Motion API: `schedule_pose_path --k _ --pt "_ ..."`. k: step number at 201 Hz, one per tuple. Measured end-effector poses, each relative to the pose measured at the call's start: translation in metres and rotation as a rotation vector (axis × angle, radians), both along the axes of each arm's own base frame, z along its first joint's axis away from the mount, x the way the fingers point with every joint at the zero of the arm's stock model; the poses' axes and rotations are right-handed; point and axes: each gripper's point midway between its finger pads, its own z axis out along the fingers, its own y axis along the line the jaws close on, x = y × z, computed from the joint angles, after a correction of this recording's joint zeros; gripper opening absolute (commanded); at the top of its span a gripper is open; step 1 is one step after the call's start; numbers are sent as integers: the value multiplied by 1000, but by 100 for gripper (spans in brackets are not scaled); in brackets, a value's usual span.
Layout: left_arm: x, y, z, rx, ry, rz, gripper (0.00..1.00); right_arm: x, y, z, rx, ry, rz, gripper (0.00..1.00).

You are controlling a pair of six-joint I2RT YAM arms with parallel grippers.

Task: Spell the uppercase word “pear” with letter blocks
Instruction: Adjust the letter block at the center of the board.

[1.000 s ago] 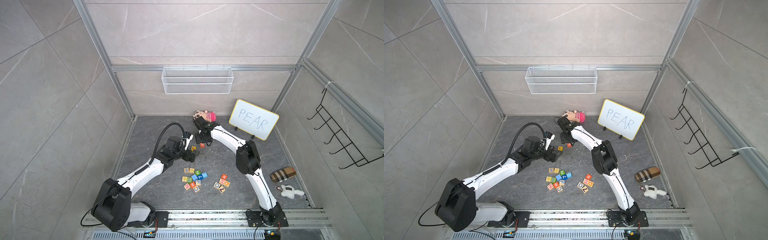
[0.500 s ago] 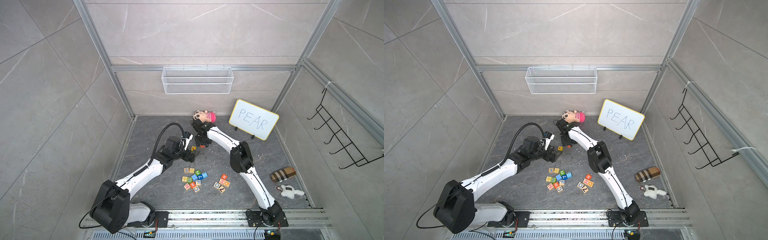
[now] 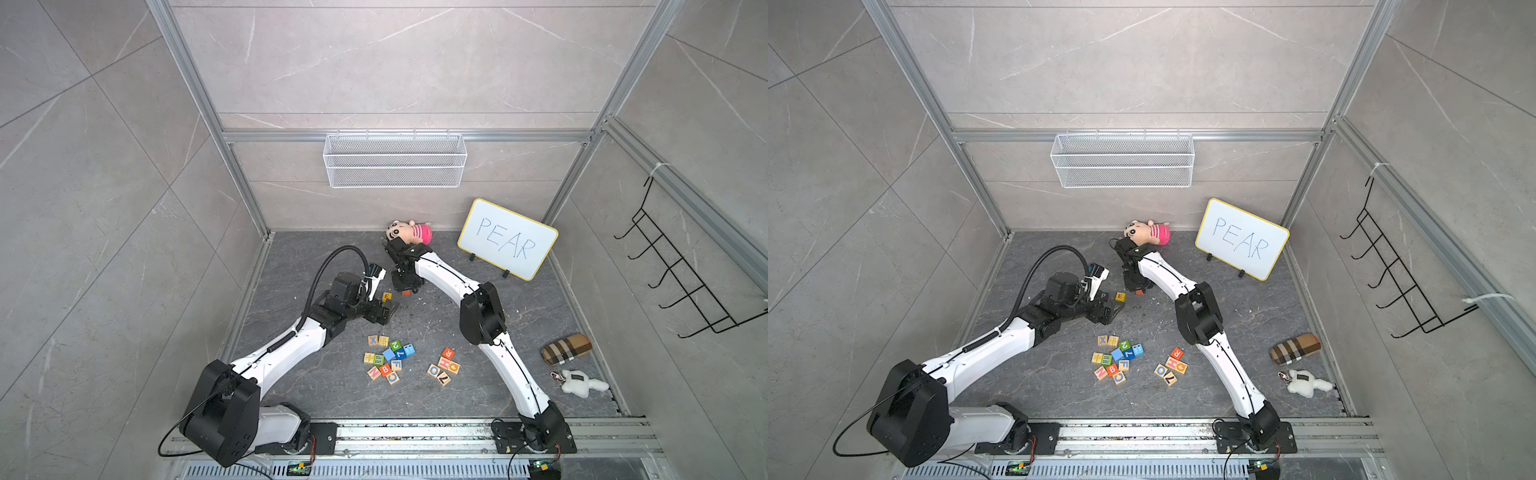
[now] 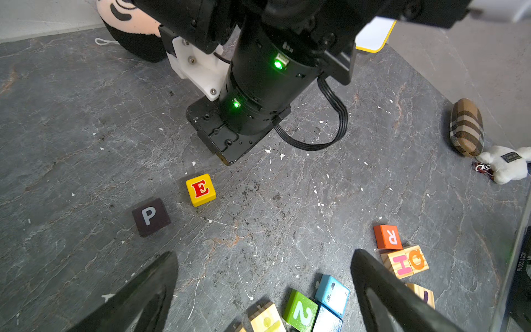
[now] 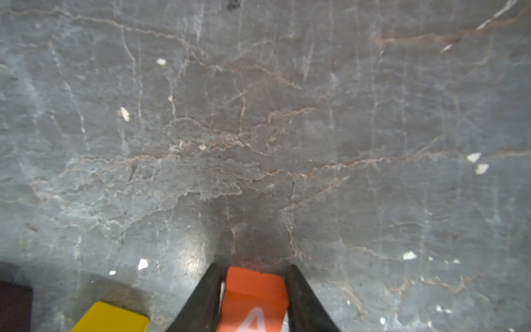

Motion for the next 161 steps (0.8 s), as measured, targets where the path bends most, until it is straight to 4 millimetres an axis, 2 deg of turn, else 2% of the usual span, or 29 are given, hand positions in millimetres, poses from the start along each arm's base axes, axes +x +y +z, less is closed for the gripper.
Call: schedule_pose_path --k 29,66,110,161 --pt "0 0 0 0 0 0 97 -1 1 0 6 3 -2 29" --pt "0 0 0 0 0 0 97 -3 -1 0 8 2 -6 30" --pt "0 0 0 0 0 0 97 -17 -7 0 10 39 -37 32" --pt "0 0 0 0 0 0 97 -22 -8 -1 27 39 -86 32"
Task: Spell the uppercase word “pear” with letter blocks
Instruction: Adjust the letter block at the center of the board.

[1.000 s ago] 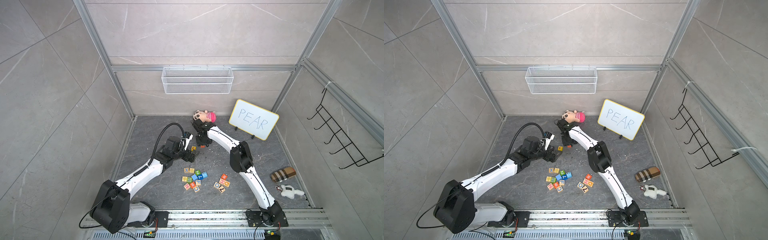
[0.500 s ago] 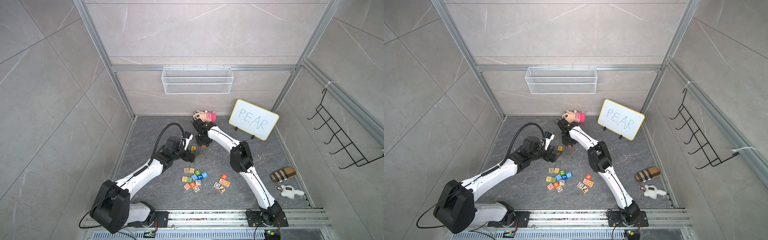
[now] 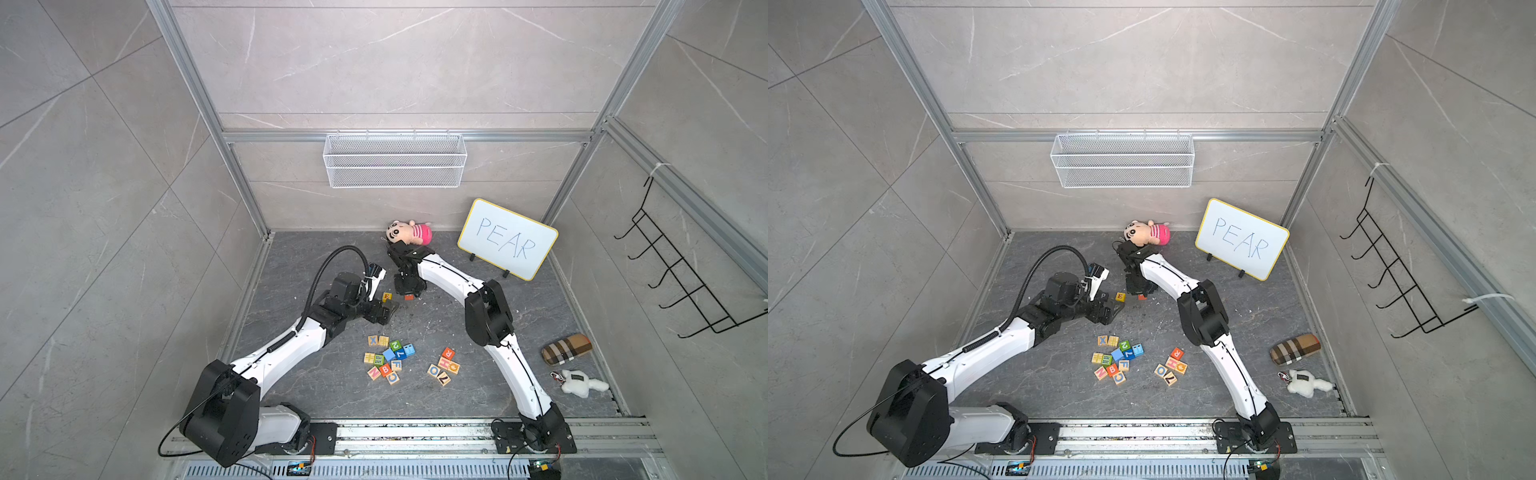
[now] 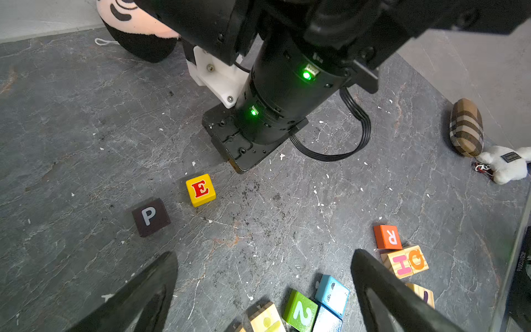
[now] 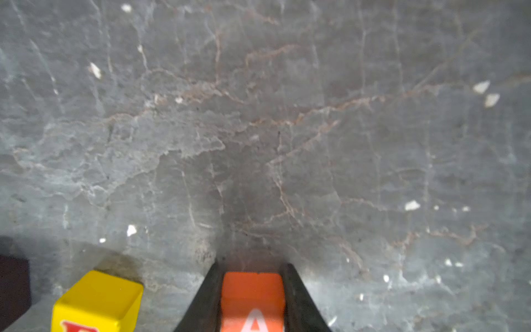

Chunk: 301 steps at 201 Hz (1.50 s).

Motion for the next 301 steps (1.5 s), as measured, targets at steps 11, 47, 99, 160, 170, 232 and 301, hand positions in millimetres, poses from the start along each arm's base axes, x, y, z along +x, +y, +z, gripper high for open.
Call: schedule_pose_path --k 11,47,99,160,170,232,301 --pt "0 0 0 0 0 0 97 -2 -1 0 1 2 -5 32" --pt "-2 1 -4 4 7 0 97 -3 1 0 8 2 -22 33" --pt "-2 1 -4 2 4 0 97 -8 11 3 32 11 -17 34" --pt "-4 2 -7 3 6 0 97 -9 13 3 34 10 -21 38" --pt "-4 2 -7 3 6 0 97 -9 13 3 32 7 -21 40" --pt "-4 2 -7 3 6 0 98 -1 18 15 50 -24 -22 48" --pt "-6 1 -2 -11 0 -8 100 0 16 18 42 -31 -24 57"
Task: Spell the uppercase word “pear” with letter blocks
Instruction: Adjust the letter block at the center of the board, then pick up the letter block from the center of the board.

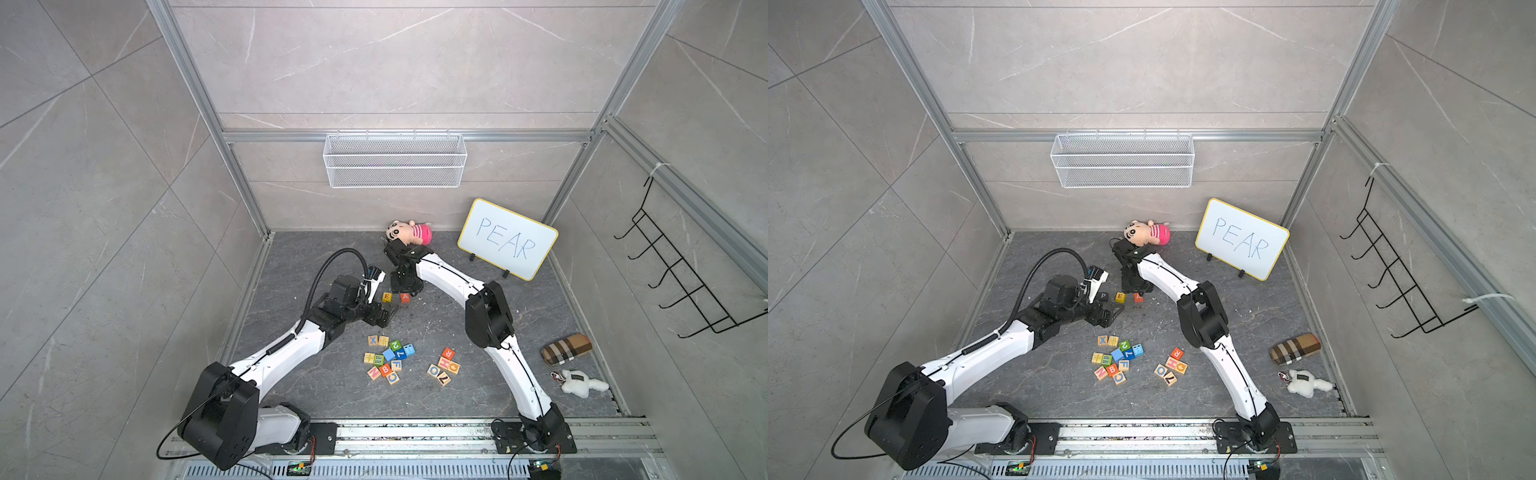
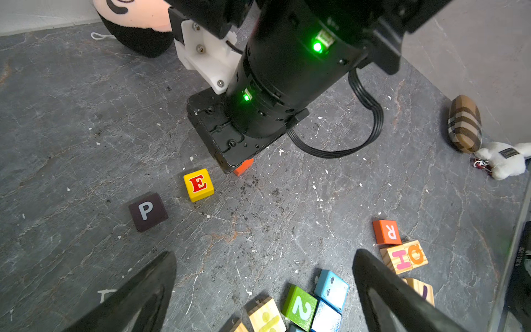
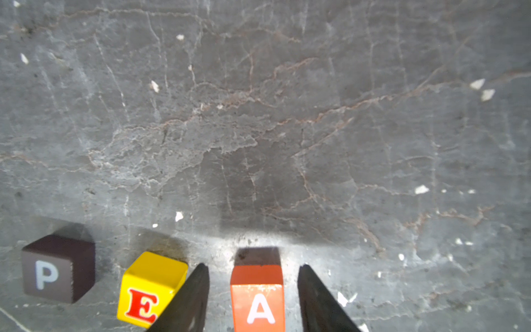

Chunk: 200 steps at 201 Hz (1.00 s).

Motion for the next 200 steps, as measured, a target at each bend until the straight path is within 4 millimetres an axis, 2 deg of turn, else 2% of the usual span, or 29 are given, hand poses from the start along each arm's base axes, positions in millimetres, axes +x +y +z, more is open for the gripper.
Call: schedule_pose_path --k 24,44,56,64,66,80,93,101,116,146,163,176,200 --pt "-4 -2 10 -22 -16 -23 100 -3 -3 10 -4 -8 18 60" --pt "-9 -4 23 -48 -42 -46 100 -17 -18 31 -24 -22 33 69" --pt "-13 -6 33 -68 -62 -62 100 -29 -31 49 -33 -42 34 78" --pt "-17 -7 40 -81 -78 -75 100 -39 -40 61 -35 -57 39 97" --pt "-18 -7 42 -84 -81 -78 100 -42 -43 64 -34 -61 34 99" --pt "-24 -10 51 -97 -104 -97 100 -59 -59 88 -11 -106 17 99" --pt "-32 -15 55 -104 -110 -128 100 -79 -73 102 30 -126 -17 99" --pt "-39 -19 56 -102 -110 -153 100 -92 -80 104 69 -119 -33 92" --pt "-54 -31 52 -86 -106 -213 100 -118 -91 95 128 -63 -68 79" --pt "-82 -47 40 -46 -75 -313 100 -178 -110 43 147 111 -159 72" --pt "-88 -47 30 -32 -60 -327 100 -208 -120 28 129 173 -185 69" --pt "-91 -44 20 -16 -37 -327 100 -219 -123 28 126 190 -203 68" --pt "-93 -42 6 10 3 -327 100 -223 -122 33 139 190 -229 68"
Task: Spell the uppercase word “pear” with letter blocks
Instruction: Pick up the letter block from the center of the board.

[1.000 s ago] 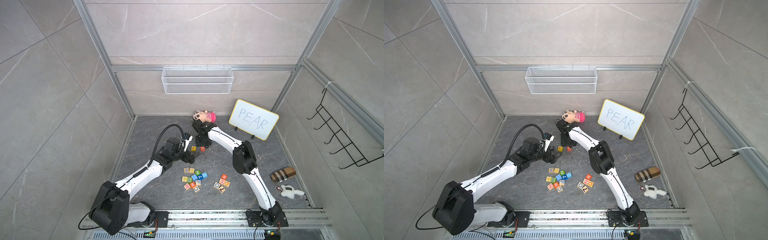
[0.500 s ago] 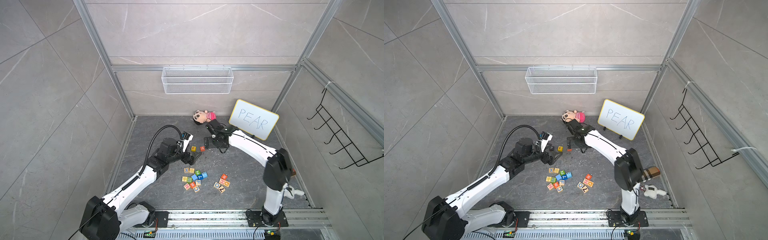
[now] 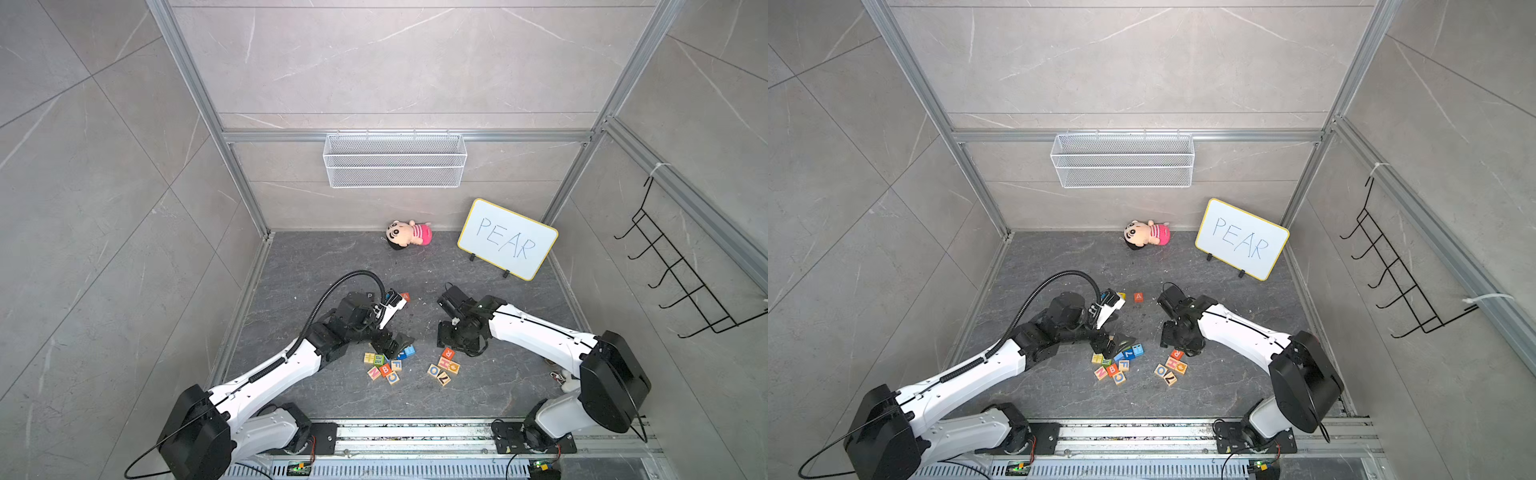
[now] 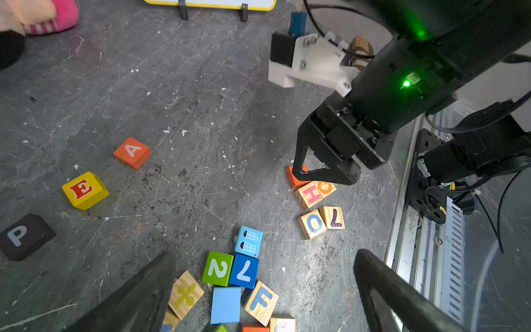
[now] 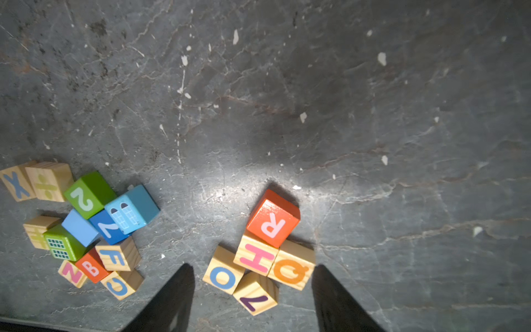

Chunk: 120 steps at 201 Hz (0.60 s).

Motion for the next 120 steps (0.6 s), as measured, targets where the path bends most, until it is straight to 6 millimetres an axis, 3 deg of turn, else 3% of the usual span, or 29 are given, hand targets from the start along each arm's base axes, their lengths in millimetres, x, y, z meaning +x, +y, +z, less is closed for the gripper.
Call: schedule_pose_path --k 56,120 --pt "2 -2 -12 24 27 0 100 -12 -3 -21 -44 65 -41 70" --pt "2 -3 -18 35 39 -1 100 -1 2 -35 -52 49 -63 71"
